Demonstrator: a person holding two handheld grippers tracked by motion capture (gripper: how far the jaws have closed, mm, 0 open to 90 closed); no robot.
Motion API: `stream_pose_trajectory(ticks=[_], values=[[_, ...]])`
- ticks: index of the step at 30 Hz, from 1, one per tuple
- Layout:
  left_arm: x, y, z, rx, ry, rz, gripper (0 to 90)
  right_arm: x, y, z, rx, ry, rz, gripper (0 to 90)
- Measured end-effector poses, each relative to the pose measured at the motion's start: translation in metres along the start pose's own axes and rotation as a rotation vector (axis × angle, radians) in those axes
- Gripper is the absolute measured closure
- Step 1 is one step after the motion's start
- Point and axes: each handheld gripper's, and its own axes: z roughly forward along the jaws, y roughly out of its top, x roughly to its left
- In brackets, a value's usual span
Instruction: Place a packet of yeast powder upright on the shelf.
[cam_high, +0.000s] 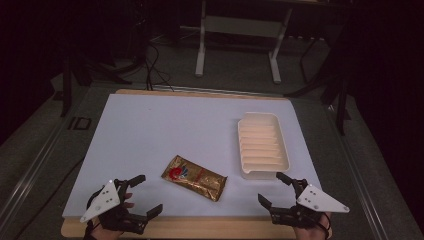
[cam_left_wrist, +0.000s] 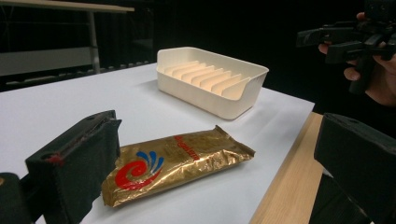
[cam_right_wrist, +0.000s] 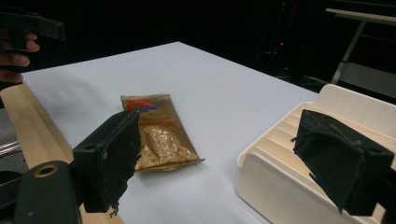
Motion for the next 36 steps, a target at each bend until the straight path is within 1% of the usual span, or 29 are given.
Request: stream_pose_trajectory(ticks=[2,3,7,9,10,11,12,14,17,19,22,24,25,27,28,30,31,33,34,35,36], values=[[0.000,0.000,0.001,0.000,-0.009,-0.004,0.9,0.000,0.001,-0.001,-0.005,0.005,0.009,14.6],[0.000,0.000,0.001,0.005,-0.009,-0.003,0.9,0.000,0.001,-0.001,-0.009,-0.002,0.002,14.7],[-0.001,0.000,0.002,0.016,-0.007,0.007,0.9,0.001,0.002,-0.002,-0.020,0.011,0.005,15.2],[-0.001,0.000,0.003,0.018,-0.007,0.010,0.9,0.001,0.002,-0.002,-0.018,0.012,-0.003,15.1],[-0.003,0.000,0.004,0.018,-0.013,0.006,0.9,0.003,0.002,-0.002,-0.021,0.014,-0.008,15.1],[-0.003,0.001,0.004,0.021,-0.013,0.014,0.9,0.005,0.002,-0.001,-0.021,0.009,-0.031,15.1],[-0.005,0.002,0.004,0.017,-0.019,0.019,0.9,0.005,0.003,-0.001,-0.019,0.007,-0.036,15.1],[-0.008,0.003,0.004,0.011,-0.047,0.026,0.9,0.006,0.003,0.000,-0.013,0.003,-0.038,15.0],[-0.012,0.005,0.005,0.016,-0.060,0.034,0.9,0.005,0.002,0.000,-0.014,0.006,-0.035,14.5],[-0.015,0.007,0.006,0.017,-0.069,0.030,0.9,0.006,0.003,0.000,-0.021,0.013,-0.037,14.5],[-0.019,0.011,0.007,0.017,-0.075,0.042,0.8,0.008,0.004,-0.002,-0.050,0.022,-0.054,14.0],[-0.022,0.014,0.007,0.016,-0.070,0.063,0.8,0.009,0.005,-0.003,-0.071,0.026,-0.059,13.7],[-0.024,0.016,0.008,0.024,-0.067,0.071,0.8,0.010,0.006,-0.003,-0.078,0.028,-0.060,13.7],[-0.026,0.019,0.009,0.022,-0.072,0.078,0.8,0.011,0.008,-0.004,-0.076,0.031,-0.069,13.7],[-0.028,0.021,0.009,0.027,-0.071,0.082,0.9,0.012,0.009,-0.005,-0.072,0.037,-0.066,13.7],[-0.030,0.025,0.009,0.020,-0.069,0.094,0.9,0.013,0.010,-0.005,-0.066,0.048,-0.061,13.7],[-0.030,0.027,0.009,0.018,-0.072,0.094,0.8,0.014,0.010,-0.004,-0.063,0.046,-0.070,13.5],[-0.032,0.030,0.008,-0.003,-0.079,0.099,0.8,0.015,0.011,-0.004,-0.065,0.054,-0.077,13.3],[-0.033,0.032,0.008,-0.004,-0.077,0.100,0.9,0.016,0.011,-0.004,-0.066,0.055,-0.081,13.0],[-0.033,0.033,0.009,0.006,-0.068,0.104,0.9,0.016,0.012,-0.003,-0.065,0.053,-0.089,12.9],[-0.033,0.035,0.009,0.020,-0.073,0.102,0.9,0.017,0.012,-0.003,-0.066,0.055,-0.092,12.8]])
